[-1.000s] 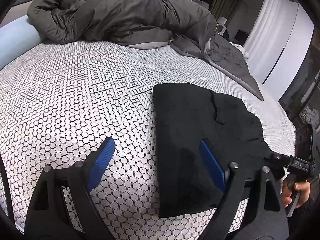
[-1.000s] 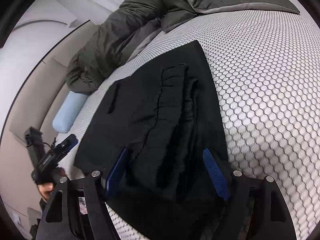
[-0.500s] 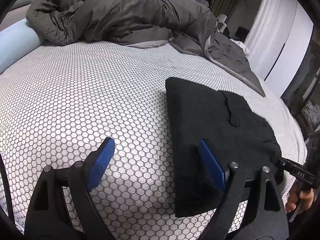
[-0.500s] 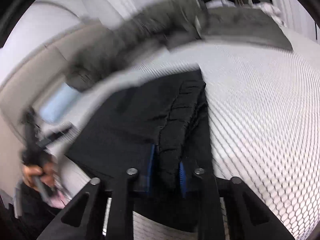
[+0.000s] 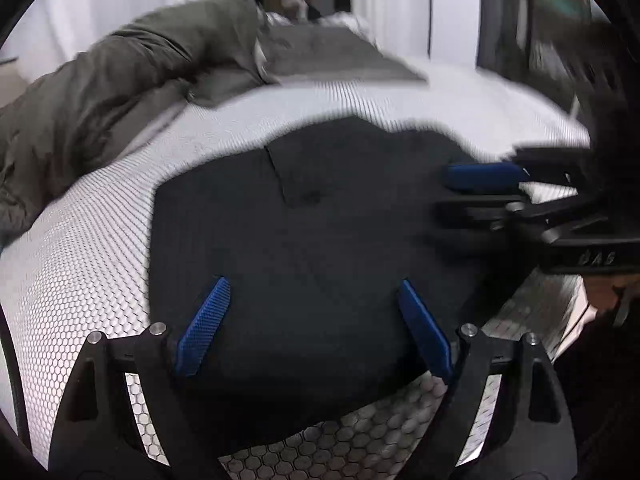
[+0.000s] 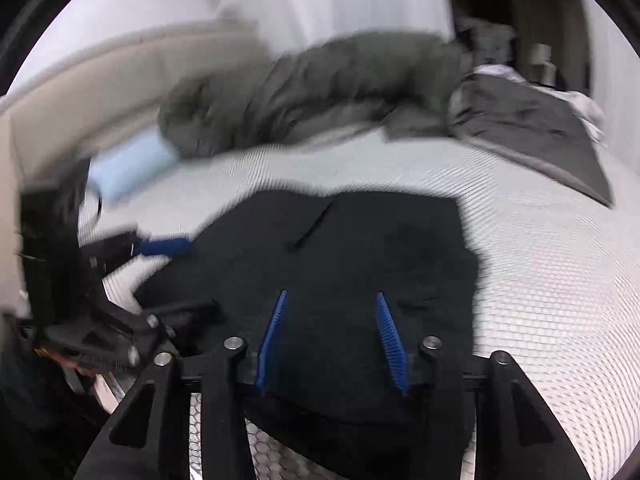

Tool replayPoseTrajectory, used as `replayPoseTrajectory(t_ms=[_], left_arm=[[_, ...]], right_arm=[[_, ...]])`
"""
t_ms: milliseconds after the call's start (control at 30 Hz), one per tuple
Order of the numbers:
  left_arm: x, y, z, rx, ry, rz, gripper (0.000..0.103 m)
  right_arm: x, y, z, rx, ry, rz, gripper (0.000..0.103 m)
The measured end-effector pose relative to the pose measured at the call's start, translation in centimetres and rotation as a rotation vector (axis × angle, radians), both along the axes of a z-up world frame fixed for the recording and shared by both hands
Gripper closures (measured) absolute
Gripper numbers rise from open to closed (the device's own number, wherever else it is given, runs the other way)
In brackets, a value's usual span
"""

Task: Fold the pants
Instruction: 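Unfold the pants flat with the right gripper beside the left gripper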

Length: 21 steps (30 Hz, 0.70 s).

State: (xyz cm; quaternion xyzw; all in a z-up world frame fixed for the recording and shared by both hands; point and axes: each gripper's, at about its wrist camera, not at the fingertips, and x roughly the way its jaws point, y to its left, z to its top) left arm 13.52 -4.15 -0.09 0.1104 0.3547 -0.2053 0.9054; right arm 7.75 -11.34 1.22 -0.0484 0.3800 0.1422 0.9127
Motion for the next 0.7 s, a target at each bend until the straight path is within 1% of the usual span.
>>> replayPoseTrajectory(t_ms=[67,100,133,233,300,400,433,467,500,533,633,700], left_arm=[[0.3,0.3,-1.1,0.011,0.026,-0.005,0.017],[0.2,0.6,-1.4,0.007,0.033,-0.003,0.017],[0.1,1.2,-1.4,-0.003,0.035,0.001,0.016],[-0.4,2.9,-1.5,-0.032,0.046,0.018,0.014],[-0.6,3.6,-1.8,-0.043,0.051,0.03,0.012],[-0.4,4.0,-1.7,-0.041,0.058,0.044,0.01],[-0.4,4.0,-1.6,-0.037,0.056,0.051,0.01],[-0.5,3.9,-1.2,-0.04,0.055,0.063,0.01],[-0.4,3.9,-0.8,-0.045,0.052,0.074,0.01],[-0.7,4.0,-0.3,-0.054,0.044,0.073,0.011],[-2.0,3.6,1.3,-0.092,-0.026,0.009,0.01],[-1.7,2.6,1.5,-0.077,-0.043,-0.022,0.01]], right_arm=[[1.4,1.2,-2.1,-0.048,0.075,0.019,0.058],[2.1,1.6,-3.4,-0.086,0.115,0.022,0.06],[2.4,1.6,-4.1,-0.112,0.13,0.028,0.06],[1.4,0.7,-3.7,-0.155,0.105,0.034,0.06],[0.6,-0.9,-3.1,-0.126,0.092,0.041,0.061],[-0.4,-3.5,-2.2,-0.043,0.084,0.045,0.061],[-0.1,-3.4,-2.2,-0.043,0.071,0.035,0.061],[-0.3,-3.6,-2.0,-0.076,0.049,0.015,0.061],[-0.8,-3.9,-2.0,-0.087,0.039,0.007,0.061],[-0.9,-4.1,-1.8,-0.076,0.032,-0.002,0.06],[-0.9,-3.8,-0.9,-0.035,-0.023,-0.028,0.056],[-0.2,-2.7,-0.4,-0.022,-0.041,-0.02,0.056]])
